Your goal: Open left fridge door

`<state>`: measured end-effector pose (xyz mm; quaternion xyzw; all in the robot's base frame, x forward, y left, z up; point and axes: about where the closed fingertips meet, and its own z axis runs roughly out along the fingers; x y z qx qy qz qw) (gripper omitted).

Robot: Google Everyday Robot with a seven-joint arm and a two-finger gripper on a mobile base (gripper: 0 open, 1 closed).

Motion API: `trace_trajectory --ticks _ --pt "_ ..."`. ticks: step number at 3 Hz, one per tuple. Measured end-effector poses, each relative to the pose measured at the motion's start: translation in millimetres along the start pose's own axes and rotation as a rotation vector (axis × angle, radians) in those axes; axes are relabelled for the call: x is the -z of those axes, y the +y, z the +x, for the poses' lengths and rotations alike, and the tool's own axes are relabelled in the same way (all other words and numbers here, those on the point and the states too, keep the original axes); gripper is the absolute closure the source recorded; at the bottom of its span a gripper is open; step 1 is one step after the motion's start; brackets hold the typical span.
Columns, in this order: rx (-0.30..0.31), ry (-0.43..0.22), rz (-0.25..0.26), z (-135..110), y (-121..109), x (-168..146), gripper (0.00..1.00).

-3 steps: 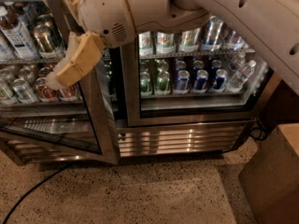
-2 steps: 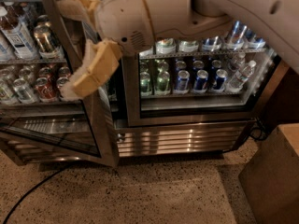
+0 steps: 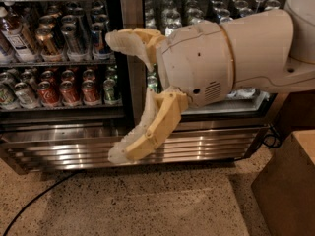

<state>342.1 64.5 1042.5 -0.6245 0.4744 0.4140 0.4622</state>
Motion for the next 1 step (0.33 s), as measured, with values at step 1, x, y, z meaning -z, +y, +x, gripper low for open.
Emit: trace_trajectory --ticks 1 --pt "0.0 0.0 0.0 0.0 0.0 0.0 0.0"
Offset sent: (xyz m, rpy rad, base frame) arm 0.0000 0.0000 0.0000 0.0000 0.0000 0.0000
